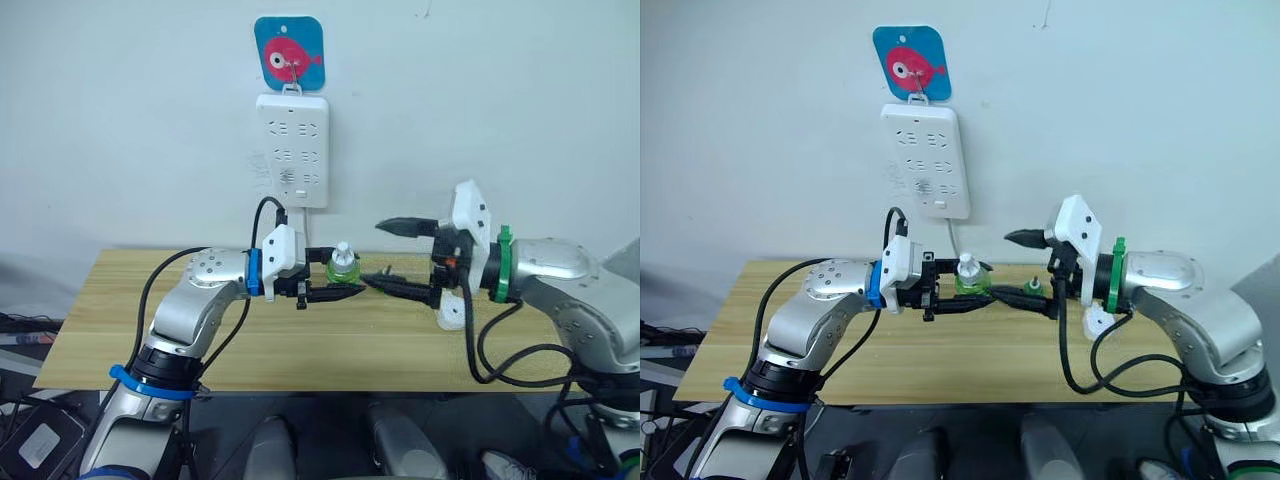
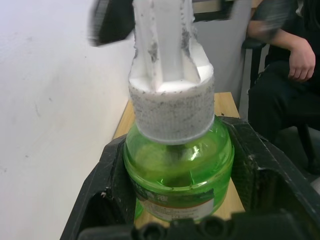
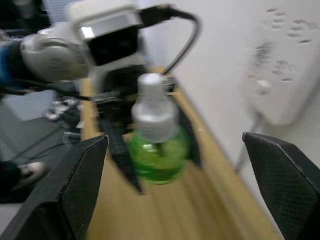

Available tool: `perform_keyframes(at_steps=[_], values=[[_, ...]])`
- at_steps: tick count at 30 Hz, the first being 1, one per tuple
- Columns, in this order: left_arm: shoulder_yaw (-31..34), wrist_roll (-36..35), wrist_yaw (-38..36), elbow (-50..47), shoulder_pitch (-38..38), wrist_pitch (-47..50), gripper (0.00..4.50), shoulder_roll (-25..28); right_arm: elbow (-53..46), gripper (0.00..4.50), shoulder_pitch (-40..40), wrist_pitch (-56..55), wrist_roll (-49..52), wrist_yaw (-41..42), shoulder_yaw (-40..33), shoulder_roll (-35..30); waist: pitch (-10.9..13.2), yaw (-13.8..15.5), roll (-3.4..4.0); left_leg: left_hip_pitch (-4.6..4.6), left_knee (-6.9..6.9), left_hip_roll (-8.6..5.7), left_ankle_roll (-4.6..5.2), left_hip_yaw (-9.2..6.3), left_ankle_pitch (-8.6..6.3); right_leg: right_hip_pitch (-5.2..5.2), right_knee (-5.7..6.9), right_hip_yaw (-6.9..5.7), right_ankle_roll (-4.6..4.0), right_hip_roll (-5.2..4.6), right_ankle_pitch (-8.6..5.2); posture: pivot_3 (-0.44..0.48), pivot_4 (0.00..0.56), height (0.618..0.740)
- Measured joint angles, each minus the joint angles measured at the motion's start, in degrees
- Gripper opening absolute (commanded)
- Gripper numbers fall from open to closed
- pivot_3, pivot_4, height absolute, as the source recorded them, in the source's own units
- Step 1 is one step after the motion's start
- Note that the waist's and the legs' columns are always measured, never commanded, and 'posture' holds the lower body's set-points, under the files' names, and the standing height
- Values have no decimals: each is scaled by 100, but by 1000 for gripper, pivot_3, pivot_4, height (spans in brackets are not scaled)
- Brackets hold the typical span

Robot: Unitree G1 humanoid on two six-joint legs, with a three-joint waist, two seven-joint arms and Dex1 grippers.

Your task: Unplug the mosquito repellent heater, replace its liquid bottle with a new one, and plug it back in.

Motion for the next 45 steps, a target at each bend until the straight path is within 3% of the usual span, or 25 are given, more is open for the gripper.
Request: perform_keyframes(at_steps=[8, 10, 21, 33, 36, 40, 45], values=[[-1, 0, -4, 0, -9, 0, 2309, -6, 33, 4500, -271, 96, -53, -508, 348, 628, -5, -7, 3, -1, -1, 0, 0, -1, 0, -1, 0, -1, 0, 0, 0, -181, 135, 740], [-1, 0, -5, 0, -9, 0, 2309, -6, 173, 4137, -301, 1, -237, -560, 513, 715, -5, 6, 4, -1, 1, -2, 0, 0, 0, 0, 0, 0, 0, -1, 0, -176, 136, 740], [1, 6, 17, 4, 19, 9, 2309, 9, 382, 255, -454, -266, -432, -506, 547, 841, -6, 2, 5, -1, -1, 0, 0, -1, 0, 0, -1, -1, 0, -1, 0, -179, 140, 740], [119, 40, 89, 22, 619, 128, 2309, 493, 277, 243, -1011, 89, 446, -753, -337, 758, -6, -10, 6, 0, -5, 3, 0, -1, 0, -1, -2, -1, 0, 0, 0, -174, 164, 740], [381, 55, 151, 25, 978, 168, 2309, 839, 189, 243, -195, -250, -30, -841, -231, 595, -6, 23, 6, 0, -11, 5, 2, -3, -2, 2, -17, -3, -1, 0, -1, -151, 185, 740], [652, 14, 167, -114, 1300, 345, 2309, 1152, 517, 243, 1371, -1412, -1331, -1031, 461, 700, 7, 143, 12, -1, -12, 4, 3, 9, -2, 0, -23, 9, 1, 0, -3, -121, 216, 740], [780, -164, 167, -603, 1548, 613, 2309, 1344, 1669, 243, 2106, -3115, -2549, -1406, 793, 1298, 58, 183, 15, 11, -12, 9, 3, 20, -3, 8, -27, 18, 23, 2, -16, -83, 266, 740]])
